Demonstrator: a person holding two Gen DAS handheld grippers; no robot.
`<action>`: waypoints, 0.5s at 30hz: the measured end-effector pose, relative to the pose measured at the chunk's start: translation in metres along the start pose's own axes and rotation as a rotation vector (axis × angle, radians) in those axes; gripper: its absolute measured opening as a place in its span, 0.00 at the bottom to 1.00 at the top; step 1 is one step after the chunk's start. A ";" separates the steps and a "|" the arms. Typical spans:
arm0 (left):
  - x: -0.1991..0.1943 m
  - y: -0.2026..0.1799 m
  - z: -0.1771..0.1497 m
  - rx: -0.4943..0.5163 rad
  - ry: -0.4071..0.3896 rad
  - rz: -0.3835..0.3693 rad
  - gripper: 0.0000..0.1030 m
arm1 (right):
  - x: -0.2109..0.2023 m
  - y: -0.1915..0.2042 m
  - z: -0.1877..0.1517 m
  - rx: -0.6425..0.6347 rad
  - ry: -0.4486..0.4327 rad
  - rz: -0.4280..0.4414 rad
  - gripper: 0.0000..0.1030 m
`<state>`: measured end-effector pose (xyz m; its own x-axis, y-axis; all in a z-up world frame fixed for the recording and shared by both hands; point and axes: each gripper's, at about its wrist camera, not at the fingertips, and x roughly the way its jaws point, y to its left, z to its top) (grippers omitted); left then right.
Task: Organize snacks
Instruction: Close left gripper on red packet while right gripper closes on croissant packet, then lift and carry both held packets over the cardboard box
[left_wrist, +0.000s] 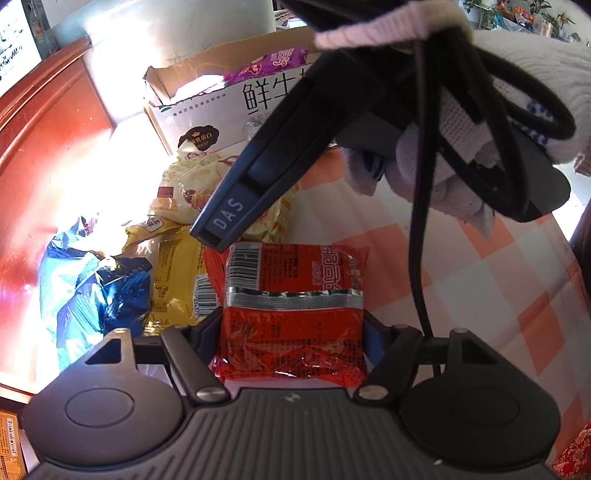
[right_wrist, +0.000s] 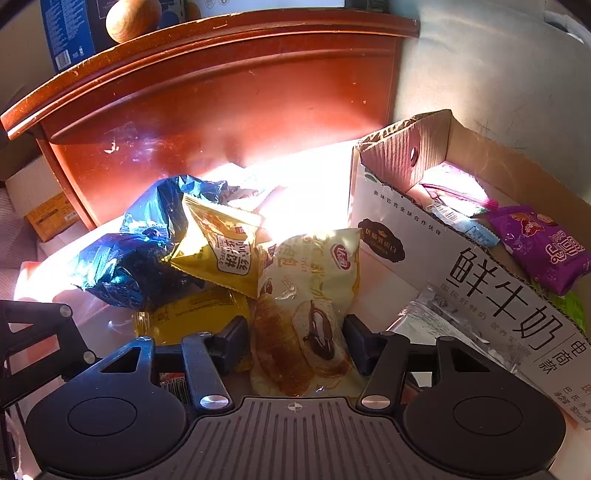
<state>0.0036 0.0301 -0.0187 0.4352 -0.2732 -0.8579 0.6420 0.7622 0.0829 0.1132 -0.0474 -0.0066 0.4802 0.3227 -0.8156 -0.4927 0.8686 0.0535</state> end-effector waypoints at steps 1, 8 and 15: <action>-0.001 0.000 0.000 0.005 -0.002 -0.002 0.69 | -0.003 -0.001 -0.001 0.003 0.003 -0.002 0.52; -0.006 -0.007 0.004 0.028 -0.017 -0.020 0.68 | -0.032 -0.007 -0.004 -0.007 -0.033 -0.006 0.48; -0.008 -0.014 0.008 0.038 -0.027 -0.024 0.68 | -0.058 -0.021 -0.006 0.024 -0.071 -0.004 0.28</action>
<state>-0.0036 0.0169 -0.0087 0.4362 -0.3074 -0.8457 0.6758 0.7325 0.0824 0.0906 -0.0864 0.0363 0.5329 0.3443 -0.7730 -0.4735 0.8784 0.0649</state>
